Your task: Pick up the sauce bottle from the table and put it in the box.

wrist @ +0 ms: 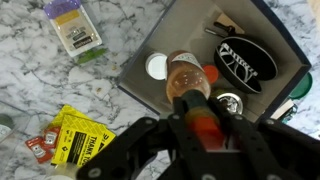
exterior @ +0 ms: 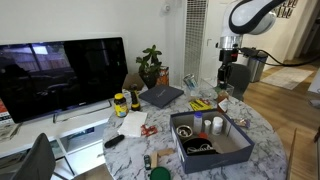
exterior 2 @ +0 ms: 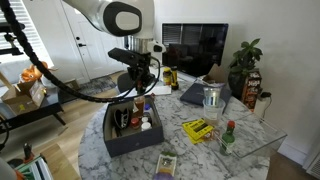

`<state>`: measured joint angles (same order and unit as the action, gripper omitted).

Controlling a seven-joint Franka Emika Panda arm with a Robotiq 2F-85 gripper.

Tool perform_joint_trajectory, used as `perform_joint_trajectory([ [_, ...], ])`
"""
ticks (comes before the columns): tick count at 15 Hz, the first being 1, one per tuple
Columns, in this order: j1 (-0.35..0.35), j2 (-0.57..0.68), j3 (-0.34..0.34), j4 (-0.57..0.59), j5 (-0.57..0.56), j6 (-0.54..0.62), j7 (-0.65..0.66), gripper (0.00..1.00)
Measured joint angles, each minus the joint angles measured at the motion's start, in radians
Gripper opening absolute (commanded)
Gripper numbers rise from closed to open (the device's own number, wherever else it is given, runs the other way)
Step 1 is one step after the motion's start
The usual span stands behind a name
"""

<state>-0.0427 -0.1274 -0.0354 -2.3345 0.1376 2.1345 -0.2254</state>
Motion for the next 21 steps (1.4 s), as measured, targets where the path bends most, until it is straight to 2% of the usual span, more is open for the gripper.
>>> perform_joint_trajectory([
  [2,0.012,-0.002,0.001,-0.024,0.015,0.059,-0.046,0.08],
  [3,0.016,-0.002,-0.001,-0.035,0.046,0.072,-0.092,0.31],
  [4,0.018,-0.002,-0.006,-0.040,0.086,0.068,-0.149,0.31],
  [5,0.019,-0.002,-0.011,-0.044,0.112,0.063,-0.191,0.08],
  [8,0.019,0.001,-0.017,-0.047,0.123,0.072,-0.213,0.08],
  [13,0.036,0.021,-0.002,-0.053,0.118,0.198,-0.180,0.08],
  [21,0.036,0.069,0.011,-0.056,-0.079,0.249,0.010,0.08],
])
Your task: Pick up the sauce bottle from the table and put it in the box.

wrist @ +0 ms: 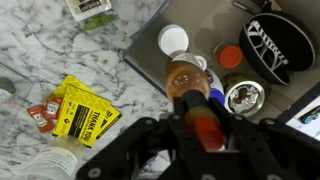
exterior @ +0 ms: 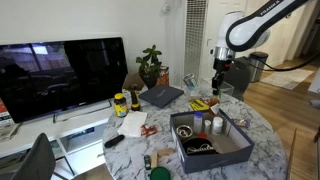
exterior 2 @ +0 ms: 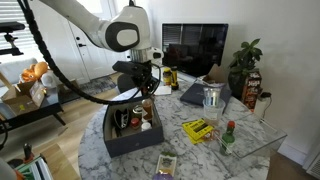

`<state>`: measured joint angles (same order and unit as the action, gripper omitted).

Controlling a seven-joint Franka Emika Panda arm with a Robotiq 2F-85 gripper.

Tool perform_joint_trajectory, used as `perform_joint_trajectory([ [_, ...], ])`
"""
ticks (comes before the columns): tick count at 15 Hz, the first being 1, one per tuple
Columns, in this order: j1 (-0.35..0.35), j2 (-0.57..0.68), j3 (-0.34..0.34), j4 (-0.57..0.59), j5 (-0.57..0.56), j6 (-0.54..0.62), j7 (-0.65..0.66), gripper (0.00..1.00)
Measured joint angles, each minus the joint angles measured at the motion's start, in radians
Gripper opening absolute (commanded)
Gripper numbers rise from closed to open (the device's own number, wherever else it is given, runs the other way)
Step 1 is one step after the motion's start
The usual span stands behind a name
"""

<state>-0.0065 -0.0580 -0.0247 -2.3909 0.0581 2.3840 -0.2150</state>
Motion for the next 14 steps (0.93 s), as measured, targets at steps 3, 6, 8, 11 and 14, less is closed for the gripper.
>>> perform_joint_trajectory([
  [3,0.000,0.018,0.008,0.000,-0.013,0.006,0.014,0.08],
  [6,0.000,0.031,0.013,0.002,-0.013,0.019,0.016,0.08],
  [8,0.000,0.037,0.016,0.002,-0.013,0.038,0.016,0.08],
  [11,0.000,0.044,0.019,0.002,-0.013,0.072,0.016,0.08],
  [14,0.000,0.053,0.020,0.005,-0.013,0.081,0.016,0.08],
])
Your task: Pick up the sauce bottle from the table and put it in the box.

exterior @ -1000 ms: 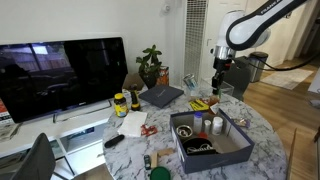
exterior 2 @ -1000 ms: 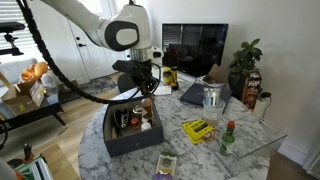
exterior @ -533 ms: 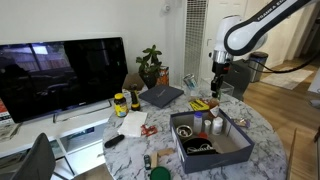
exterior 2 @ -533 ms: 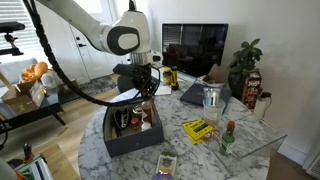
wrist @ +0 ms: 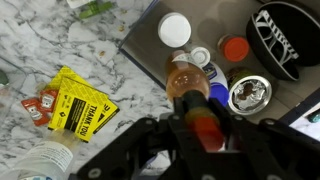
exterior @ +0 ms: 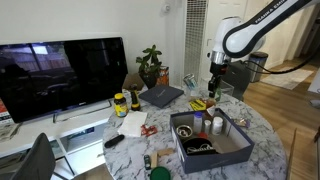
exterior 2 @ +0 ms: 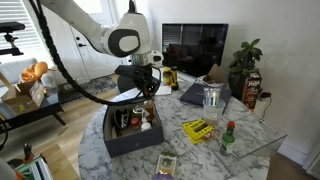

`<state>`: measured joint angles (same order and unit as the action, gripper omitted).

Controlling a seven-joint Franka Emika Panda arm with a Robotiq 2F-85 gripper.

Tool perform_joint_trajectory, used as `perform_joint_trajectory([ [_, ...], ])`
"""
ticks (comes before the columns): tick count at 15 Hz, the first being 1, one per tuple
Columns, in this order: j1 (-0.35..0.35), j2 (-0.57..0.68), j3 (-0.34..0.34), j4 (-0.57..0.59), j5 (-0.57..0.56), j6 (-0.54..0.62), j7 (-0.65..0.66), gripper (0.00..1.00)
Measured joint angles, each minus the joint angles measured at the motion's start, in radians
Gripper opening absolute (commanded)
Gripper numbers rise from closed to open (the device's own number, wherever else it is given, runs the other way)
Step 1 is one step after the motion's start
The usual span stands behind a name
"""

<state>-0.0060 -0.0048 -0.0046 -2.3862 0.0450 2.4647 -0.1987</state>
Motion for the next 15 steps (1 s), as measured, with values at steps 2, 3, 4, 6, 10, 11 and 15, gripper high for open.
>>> perform_joint_trajectory([
  [2,0.000,0.008,0.000,0.002,0.000,0.007,0.000,0.08],
  [3,0.000,0.012,0.000,0.003,-0.001,0.014,0.001,0.08],
  [4,0.000,0.017,0.000,0.004,-0.001,0.025,0.001,0.08],
  [6,0.000,0.026,0.000,0.005,0.000,0.038,0.001,0.08],
  [10,-0.002,0.042,-0.001,0.005,-0.017,0.044,0.012,0.08],
  [11,-0.002,0.045,-0.002,0.005,-0.026,0.044,0.019,0.08],
  [15,-0.002,0.057,-0.002,0.005,-0.038,0.044,0.027,0.08],
])
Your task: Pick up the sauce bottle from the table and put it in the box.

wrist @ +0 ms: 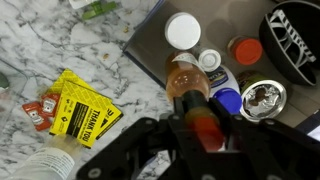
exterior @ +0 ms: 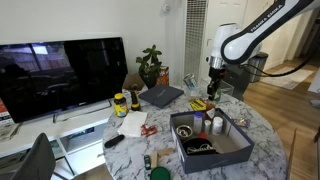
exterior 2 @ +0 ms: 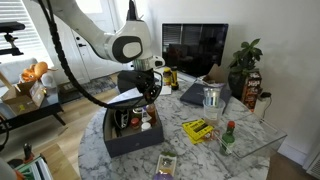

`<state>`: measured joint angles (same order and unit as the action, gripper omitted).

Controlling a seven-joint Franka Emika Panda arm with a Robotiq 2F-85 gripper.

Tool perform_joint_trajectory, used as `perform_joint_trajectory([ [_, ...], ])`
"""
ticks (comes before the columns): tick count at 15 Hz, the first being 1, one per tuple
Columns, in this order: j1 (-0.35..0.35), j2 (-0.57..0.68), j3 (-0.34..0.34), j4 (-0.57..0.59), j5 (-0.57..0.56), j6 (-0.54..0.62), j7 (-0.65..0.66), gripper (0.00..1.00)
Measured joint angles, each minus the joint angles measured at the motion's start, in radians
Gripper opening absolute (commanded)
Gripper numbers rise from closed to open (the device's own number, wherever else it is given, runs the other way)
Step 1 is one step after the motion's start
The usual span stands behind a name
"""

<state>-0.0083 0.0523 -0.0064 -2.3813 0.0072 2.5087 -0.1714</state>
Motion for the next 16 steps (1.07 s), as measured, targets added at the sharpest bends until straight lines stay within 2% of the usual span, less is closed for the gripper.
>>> perform_joint_trajectory([
  [16,-0.002,0.072,0.000,-0.003,0.005,0.061,0.022,0.08],
])
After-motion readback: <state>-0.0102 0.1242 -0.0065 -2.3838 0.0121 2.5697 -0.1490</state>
